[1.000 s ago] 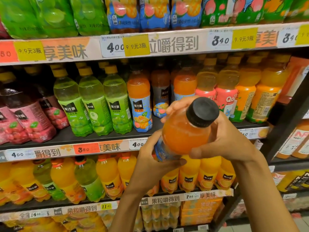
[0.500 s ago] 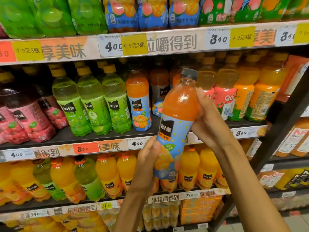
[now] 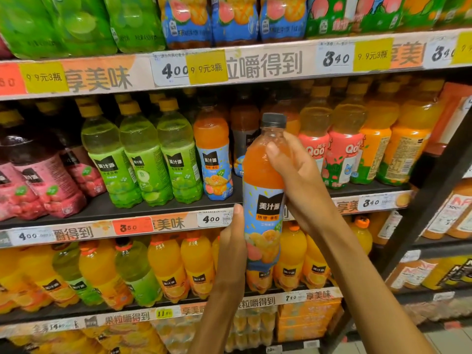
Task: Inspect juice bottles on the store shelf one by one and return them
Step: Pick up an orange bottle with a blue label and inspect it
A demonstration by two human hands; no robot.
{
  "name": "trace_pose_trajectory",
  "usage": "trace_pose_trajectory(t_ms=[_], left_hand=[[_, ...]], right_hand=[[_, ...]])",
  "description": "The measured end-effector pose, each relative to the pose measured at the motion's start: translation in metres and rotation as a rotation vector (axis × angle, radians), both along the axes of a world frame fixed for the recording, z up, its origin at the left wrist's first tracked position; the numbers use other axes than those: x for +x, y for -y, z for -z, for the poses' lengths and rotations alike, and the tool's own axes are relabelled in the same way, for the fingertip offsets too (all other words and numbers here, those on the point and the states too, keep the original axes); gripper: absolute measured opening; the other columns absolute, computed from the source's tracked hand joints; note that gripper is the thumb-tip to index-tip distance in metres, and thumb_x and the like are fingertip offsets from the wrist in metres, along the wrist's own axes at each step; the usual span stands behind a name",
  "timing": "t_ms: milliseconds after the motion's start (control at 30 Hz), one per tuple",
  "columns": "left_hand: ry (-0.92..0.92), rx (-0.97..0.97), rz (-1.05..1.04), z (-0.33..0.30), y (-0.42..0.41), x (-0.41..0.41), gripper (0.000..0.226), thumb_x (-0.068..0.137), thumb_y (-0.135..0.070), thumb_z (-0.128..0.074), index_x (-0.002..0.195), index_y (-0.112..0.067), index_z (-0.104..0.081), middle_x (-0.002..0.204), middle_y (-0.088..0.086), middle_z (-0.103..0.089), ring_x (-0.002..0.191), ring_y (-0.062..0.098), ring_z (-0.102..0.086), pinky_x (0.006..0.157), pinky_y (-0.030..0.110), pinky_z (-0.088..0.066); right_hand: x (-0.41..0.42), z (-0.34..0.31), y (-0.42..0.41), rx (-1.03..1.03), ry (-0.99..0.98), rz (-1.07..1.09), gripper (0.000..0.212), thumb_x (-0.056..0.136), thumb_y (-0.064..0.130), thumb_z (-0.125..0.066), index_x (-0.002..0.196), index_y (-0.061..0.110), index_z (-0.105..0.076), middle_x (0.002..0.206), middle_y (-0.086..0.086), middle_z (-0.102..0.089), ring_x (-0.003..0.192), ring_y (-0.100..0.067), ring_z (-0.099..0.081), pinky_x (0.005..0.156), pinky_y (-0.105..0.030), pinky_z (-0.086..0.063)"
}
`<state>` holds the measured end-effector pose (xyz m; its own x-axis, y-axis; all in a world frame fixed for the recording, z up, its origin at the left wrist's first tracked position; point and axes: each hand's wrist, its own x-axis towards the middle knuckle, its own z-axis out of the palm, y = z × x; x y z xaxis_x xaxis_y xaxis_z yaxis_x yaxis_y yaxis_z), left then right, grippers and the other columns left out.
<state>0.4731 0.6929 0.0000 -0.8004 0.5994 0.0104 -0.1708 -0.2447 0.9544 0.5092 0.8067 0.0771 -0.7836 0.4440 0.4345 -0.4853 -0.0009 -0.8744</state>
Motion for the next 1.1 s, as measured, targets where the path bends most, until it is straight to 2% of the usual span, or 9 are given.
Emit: trace_pose_trajectory(t_ms=[200, 300, 400, 467, 567, 667, 767, 867, 1100], left_hand=[[0.246, 0.105, 0.249, 0.007, 0.004, -0.001, 0.076, 0.067, -0.066, -0.056, 0.115, -0.008, -0.066, 0.091, 0.015, -0.071, 0.073, 0.024, -0.068, 0.065, 0.033, -0.054], [0.276, 0.107, 0.265, 0.009, -0.002, 0.0, 0.068, 0.077, -0.06, -0.05, 0.115, -0.006, -0.066, 0.09, 0.015, -0.072, 0.072, 0.025, -0.069, 0.065, 0.035, -0.057], [0.061, 0.045, 0.011, 0.014, -0.009, -0.007, 0.05, 0.078, -0.052, -0.054, 0.108, -0.014, -0.068, 0.102, 0.011, -0.073, 0.094, 0.027, -0.069, 0.086, 0.043, -0.055], [-0.165, 0.03, -0.111, 0.014, -0.008, -0.014, 0.025, 0.084, -0.042, -0.059, 0.098, -0.024, -0.069, 0.095, -0.004, -0.074, 0.095, 0.015, -0.068, 0.08, 0.027, -0.055], [-0.392, 0.014, -0.068, 0.013, -0.01, -0.015, 0.049, 0.071, -0.041, -0.064, 0.116, -0.028, -0.051, 0.107, -0.014, -0.068, 0.101, 0.0, -0.063, 0.079, 0.013, -0.05], [-0.568, -0.132, -0.049, 0.015, -0.022, -0.015, 0.072, 0.069, -0.032, -0.08, 0.129, -0.026, -0.041, 0.12, -0.005, -0.061, 0.11, 0.008, -0.06, 0.09, 0.029, -0.052], [-0.553, -0.148, -0.043, 0.013, -0.03, -0.027, 0.063, 0.071, -0.03, -0.079, 0.124, -0.027, -0.046, 0.115, -0.005, -0.064, 0.105, 0.008, -0.063, 0.089, 0.035, -0.053], [-0.488, -0.095, -0.007, 0.01, -0.031, -0.039, 0.061, 0.067, -0.038, -0.074, 0.122, -0.028, -0.049, 0.12, 0.002, -0.062, 0.112, 0.016, -0.061, 0.093, 0.04, -0.051], [-0.55, -0.099, -0.16, 0.011, -0.036, -0.048, 0.062, 0.085, -0.019, -0.069, 0.139, -0.022, -0.039, 0.138, 0.0, -0.049, 0.127, 0.013, -0.049, 0.103, 0.037, -0.044]], right_hand=[[0.003, -0.002, -0.006, -0.083, -0.016, -0.225, 0.046, 0.078, 0.039, -0.068, 0.115, 0.014, -0.06, 0.105, -0.007, -0.072, 0.096, -0.026, -0.07, 0.087, -0.047, -0.056], [0.002, -0.002, -0.006, -0.101, 0.005, -0.197, 0.037, 0.076, 0.036, -0.067, 0.105, 0.013, -0.064, 0.094, -0.006, -0.072, 0.089, -0.025, -0.07, 0.078, -0.04, -0.057], [0.001, -0.002, -0.005, -0.049, -0.027, -0.055, 0.019, 0.079, 0.033, -0.069, 0.094, 0.022, -0.07, 0.089, -0.002, -0.073, 0.083, -0.016, -0.07, 0.07, -0.027, -0.055], [0.0, -0.004, -0.005, 0.02, -0.051, 0.084, 0.011, 0.083, 0.027, -0.068, 0.092, 0.023, -0.069, 0.087, 0.001, -0.073, 0.081, -0.011, -0.069, 0.067, -0.022, -0.054], [-0.005, -0.008, -0.006, 0.047, -0.086, 0.206, 0.021, 0.084, 0.025, -0.068, 0.1, 0.013, -0.064, 0.085, 0.006, -0.07, 0.079, -0.005, -0.067, 0.068, -0.019, -0.052], [-0.014, -0.011, -0.008, 0.032, -0.057, 0.262, 0.023, 0.087, 0.026, -0.07, 0.1, 0.009, -0.062, 0.083, 0.007, -0.07, 0.079, -0.003, -0.067, 0.068, -0.017, -0.051], [-0.02, -0.013, -0.018, 0.089, 0.009, 0.197, 0.014, 0.089, 0.028, -0.066, 0.101, 0.021, -0.062, 0.084, 0.015, -0.07, 0.082, 0.003, -0.066, 0.068, -0.013, -0.049], [-0.017, -0.015, -0.032, 0.233, 0.087, 0.055, 0.034, 0.087, 0.012, -0.067, 0.116, 0.028, -0.057, 0.095, 0.024, -0.069, 0.092, 0.007, -0.064, 0.072, -0.011, -0.049], [-0.031, -0.019, -0.028, 0.179, 0.016, 0.214, 0.057, 0.075, 0.009, -0.079, 0.126, 0.009, -0.055, 0.116, -0.001, -0.067, 0.103, -0.009, -0.066, 0.082, -0.022, -0.053]])
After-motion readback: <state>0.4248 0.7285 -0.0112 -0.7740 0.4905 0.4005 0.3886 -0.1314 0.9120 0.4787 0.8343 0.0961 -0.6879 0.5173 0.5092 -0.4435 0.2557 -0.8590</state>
